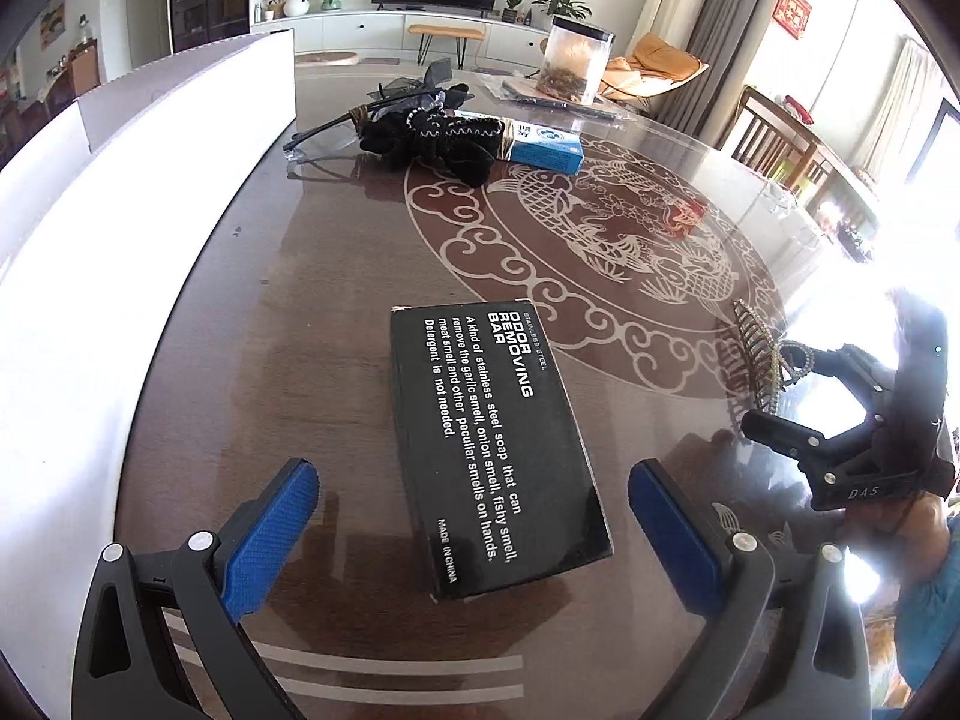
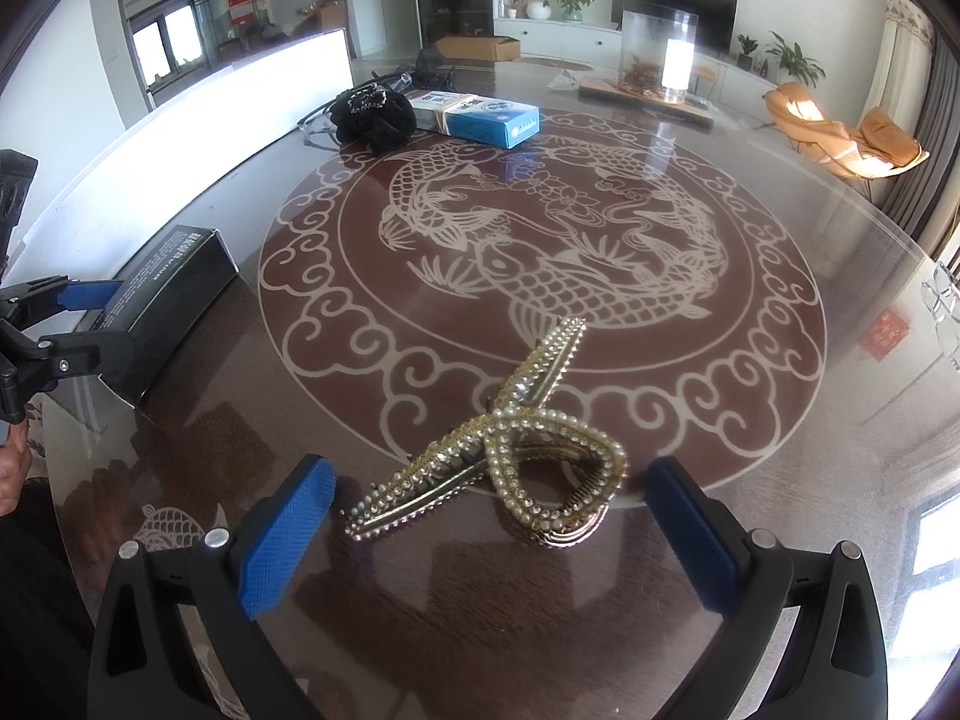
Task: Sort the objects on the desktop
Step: 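Close the right tool on the gold hair clip and lift it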
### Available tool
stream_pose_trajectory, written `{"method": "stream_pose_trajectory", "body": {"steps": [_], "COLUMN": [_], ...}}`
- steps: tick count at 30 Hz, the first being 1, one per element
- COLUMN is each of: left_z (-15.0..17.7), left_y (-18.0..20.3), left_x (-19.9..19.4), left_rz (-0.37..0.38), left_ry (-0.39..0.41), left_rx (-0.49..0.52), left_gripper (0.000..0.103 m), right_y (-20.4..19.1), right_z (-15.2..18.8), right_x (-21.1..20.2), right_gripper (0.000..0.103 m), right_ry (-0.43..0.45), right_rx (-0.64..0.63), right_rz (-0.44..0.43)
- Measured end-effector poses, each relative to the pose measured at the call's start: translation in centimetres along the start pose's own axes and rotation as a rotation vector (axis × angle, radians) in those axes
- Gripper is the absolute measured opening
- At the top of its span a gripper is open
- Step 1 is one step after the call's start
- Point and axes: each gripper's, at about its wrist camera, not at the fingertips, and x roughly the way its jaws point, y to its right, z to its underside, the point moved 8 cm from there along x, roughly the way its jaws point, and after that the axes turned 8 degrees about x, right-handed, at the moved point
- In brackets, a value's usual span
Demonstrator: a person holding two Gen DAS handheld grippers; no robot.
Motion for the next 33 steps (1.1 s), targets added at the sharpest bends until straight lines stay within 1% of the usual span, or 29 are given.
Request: {"method": "stream_pose_trajectory", "body": {"steps": [2, 3, 6, 7, 9, 11, 13, 14, 15, 16, 17, 18, 19, 20, 22, 26, 30, 33], "left_z": [0.3, 0.5, 0.6, 0.6, 0.4, -0.1, 0.0, -0.1, -0.1, -0.3, -0.4, -0.3, -0.1, -0.1, -0.4, -0.6, 0.0, 0.6], "left_y": [0.0, 0.1, 1.2, 1.8, 2.5, 2.5, 2.3, 2.2, 2.2, 2.2, 2.0, 2.1, 2.1, 2.2, 2.4, 2.8, 2.4, 2.2], "left_x": [-0.9, -0.9, 0.4, 1.1, 2.3, 3.0, 3.8, 3.8, 3.7, 3.5, 3.2, 3.2, 3.1, 2.9, 1.9, 0.2, -0.5, -0.4], "left_rz": [0.050, 0.054, 0.022, 0.004, -0.079, -0.175, -0.238, -0.235, -0.207, -0.193, -0.206, -0.193, -0.195, -0.204, -0.203, -0.163, -0.154, -0.140], "left_ry": [0.011, 0.001, -0.053, -0.077, -0.121, -0.136, -0.165, -0.150, -0.132, -0.115, -0.101, -0.105, -0.100, -0.096, -0.059, -0.016, -0.013, -0.028], "left_rx": [0.000, 0.002, 0.032, 0.051, 0.092, 0.114, 0.110, 0.095, 0.072, 0.048, 0.046, 0.045, 0.053, 0.058, 0.059, 0.026, -0.009, -0.029], "left_gripper": [0.103, 0.103, 0.103, 0.103, 0.103, 0.103, 0.103, 0.102, 0.087, 0.067, 0.057, 0.058, 0.058, 0.058, 0.058, 0.058, 0.058, 0.058], "right_y": [0.0, -0.1, -0.3, -0.5, -1.0, -1.3, -1.4, -1.4, -1.2, -1.0, -0.7, -0.5, -0.3, 0.0, 0.4, 0.8, 0.5, 0.4], "right_z": [0.0, 0.1, 0.1, 0.1, -0.1, -0.4, -0.6, -0.6, -0.4, -0.4, -0.4, -0.5, -0.5, -0.4, -0.4, -0.8, -1.0, -0.3], "right_x": [-0.1, -0.1, 0.0, 0.0, -0.1, -0.2, 0.0, 0.2, 0.4, 0.2, 0.0, -0.2, -0.4, -0.7, -1.4, -3.2, -4.1, -3.7], "right_gripper": [0.103, 0.103, 0.103, 0.103, 0.103, 0.103, 0.103, 0.101, 0.098, 0.084, 0.074, 0.072, 0.071, 0.071, 0.071, 0.070, 0.070, 0.071], "right_ry": [-0.015, -0.025, -0.055, -0.062, -0.068, -0.051, -0.038, -0.038, -0.040, -0.020, -0.012, -0.013, -0.016, -0.015, 0.007, 0.046, 0.049, 0.019], "right_rx": [-0.017, -0.032, -0.064, -0.063, -0.046, -0.022, -0.001, 0.007, 0.013, 0.003, -0.010, -0.001, 0.017, 0.023, 0.018, 0.046, 0.046, 0.027], "right_rz": [-0.024, -0.037, -0.064, -0.074, -0.101, -0.087, -0.050, -0.034, -0.015, 0.017, 0.054, 0.034, 0.017, 0.017, 0.028, -0.011, -0.024, 0.001]}}
